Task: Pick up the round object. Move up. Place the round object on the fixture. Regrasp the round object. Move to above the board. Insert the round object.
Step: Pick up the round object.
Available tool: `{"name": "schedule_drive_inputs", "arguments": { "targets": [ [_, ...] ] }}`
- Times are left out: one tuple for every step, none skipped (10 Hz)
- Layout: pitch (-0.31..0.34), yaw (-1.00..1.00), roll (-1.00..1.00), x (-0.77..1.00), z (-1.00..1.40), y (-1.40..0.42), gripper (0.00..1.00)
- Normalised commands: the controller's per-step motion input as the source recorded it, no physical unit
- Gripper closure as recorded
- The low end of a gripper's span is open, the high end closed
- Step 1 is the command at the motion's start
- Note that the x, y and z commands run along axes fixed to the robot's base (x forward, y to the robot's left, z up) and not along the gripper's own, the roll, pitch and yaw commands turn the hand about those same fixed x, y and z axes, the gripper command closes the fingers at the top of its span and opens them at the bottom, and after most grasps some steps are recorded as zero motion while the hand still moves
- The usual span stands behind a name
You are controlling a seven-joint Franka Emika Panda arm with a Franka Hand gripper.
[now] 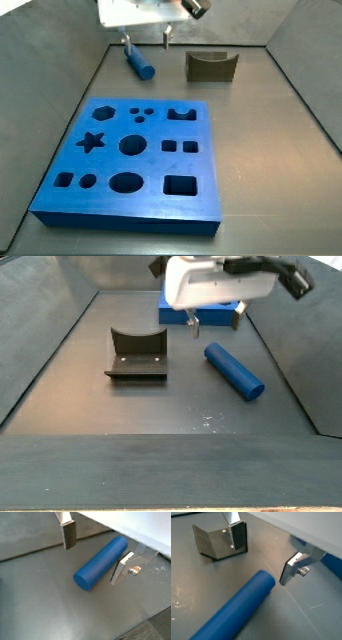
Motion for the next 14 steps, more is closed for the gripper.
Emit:
{"name": "schedule_drive_inputs", "arguments": {
  "targets": [
    [-0.203,-0.14,-0.05,-0.05,-0.83,0.01,0.00],
    [-0.200,-0.08,-0.07,-0.02,-0.80,0.01,0.00],
    [-0.189,-0.05,-0.05,-0.07,-0.84,0.07,0.00],
    [-0.173,0.00,0.00,-0.23,-0.83,0.17,0.00],
    [-0.100,0.00,0.00,-0.19,-0.59,0.19,0.00],
    [-0.070,0.00,-0.01,-0.16,-0.32,0.20,0.00],
    [-0.004,0.00,0.00,-0.01,-0.06,0.00,0.00],
    [-0.060,0.00,-0.01,-0.01,0.00,0.00,0.00],
    [0.000,0.00,0.00,0.00,0.00,0.00,0.00],
    [0.000,0.00,0.00,0.00,0.00,0.00,1.00],
    [0.000,0.00,0.00,0.00,0.00,0.00,1.00],
    [0.000,0.00,0.00,0.00,0.00,0.00,1.00],
    [0.000,0.00,0.00,0.00,0.00,0.00,1.00],
    [0.000,0.00,0.00,0.00,0.00,0.00,1.00]
  ]
}}
